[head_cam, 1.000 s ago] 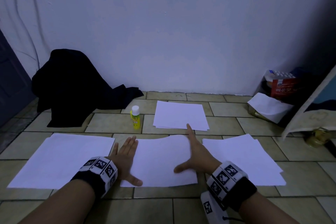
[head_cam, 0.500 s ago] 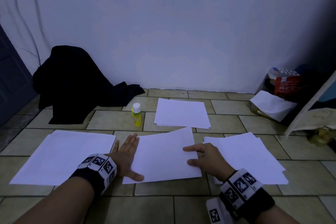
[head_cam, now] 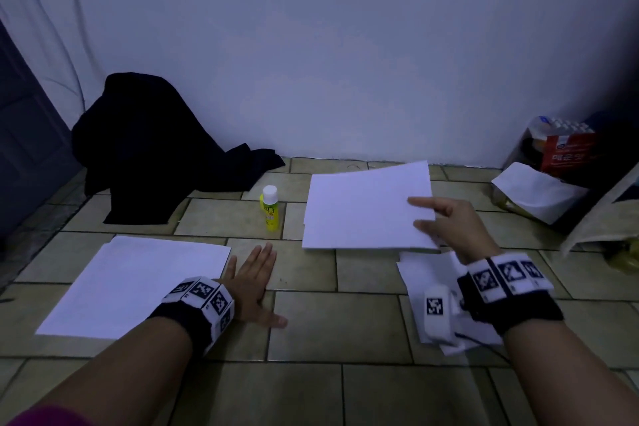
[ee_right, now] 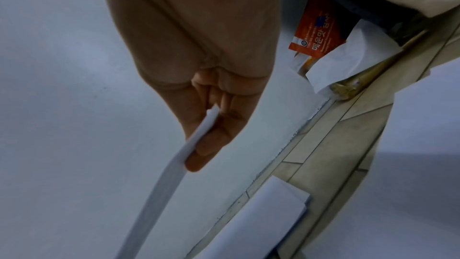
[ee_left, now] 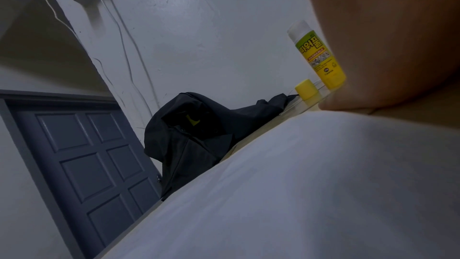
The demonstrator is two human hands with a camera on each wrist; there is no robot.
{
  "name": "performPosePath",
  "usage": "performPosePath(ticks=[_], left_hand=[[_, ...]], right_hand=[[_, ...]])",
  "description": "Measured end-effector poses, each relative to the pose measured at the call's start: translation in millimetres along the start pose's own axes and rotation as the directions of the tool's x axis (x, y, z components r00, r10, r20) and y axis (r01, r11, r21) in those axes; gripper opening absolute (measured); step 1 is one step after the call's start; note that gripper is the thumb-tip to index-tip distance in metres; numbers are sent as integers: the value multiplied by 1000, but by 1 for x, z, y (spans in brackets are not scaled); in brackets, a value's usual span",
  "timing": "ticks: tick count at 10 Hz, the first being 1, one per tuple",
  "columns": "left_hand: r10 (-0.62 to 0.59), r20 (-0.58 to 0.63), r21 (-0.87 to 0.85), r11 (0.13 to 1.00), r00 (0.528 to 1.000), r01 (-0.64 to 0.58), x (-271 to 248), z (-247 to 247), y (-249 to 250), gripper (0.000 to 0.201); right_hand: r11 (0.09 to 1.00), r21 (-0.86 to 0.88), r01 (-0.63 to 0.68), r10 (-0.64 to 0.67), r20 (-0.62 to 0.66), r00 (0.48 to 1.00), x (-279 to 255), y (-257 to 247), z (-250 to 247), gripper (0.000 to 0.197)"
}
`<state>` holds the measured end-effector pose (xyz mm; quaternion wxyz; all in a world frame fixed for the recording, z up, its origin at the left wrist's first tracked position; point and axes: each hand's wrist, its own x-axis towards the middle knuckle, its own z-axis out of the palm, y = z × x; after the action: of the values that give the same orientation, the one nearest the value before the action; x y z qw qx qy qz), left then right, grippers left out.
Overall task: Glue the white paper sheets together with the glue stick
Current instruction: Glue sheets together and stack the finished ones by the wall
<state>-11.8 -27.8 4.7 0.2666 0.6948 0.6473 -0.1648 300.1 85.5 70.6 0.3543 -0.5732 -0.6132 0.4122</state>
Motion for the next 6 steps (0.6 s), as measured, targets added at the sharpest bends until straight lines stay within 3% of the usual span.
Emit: performPosePath(ticks=[1, 2, 3, 4, 5, 6], left_hand=[[-31, 1, 7, 999, 1000, 31, 1, -2, 2, 172], [-55, 3, 22, 998, 998, 55, 0, -2, 4, 151], [-37, 19, 25, 999, 999, 36, 1, -1, 3, 179], [-48, 23, 13, 999, 999, 48, 3, -1, 1, 176], [-66, 8, 30, 997, 998, 66, 4, 1, 1, 145], [-65, 22, 43, 997, 998, 64, 7, 2, -1, 139]], right_hand=[[998, -65, 19, -20, -15, 1000, 34, 4, 9, 44], [988, -154, -16, 13, -18, 1000, 61, 12, 23, 43], [970, -236, -55, 50, -27, 998, 79, 17, 37, 42], [908, -419, -34, 29, -17, 999, 88, 18, 46, 40], [858, -513, -26, 17, -21, 1000, 95, 18, 51, 41], [847, -530, -48, 38, -30, 999, 101, 22, 55, 40]])
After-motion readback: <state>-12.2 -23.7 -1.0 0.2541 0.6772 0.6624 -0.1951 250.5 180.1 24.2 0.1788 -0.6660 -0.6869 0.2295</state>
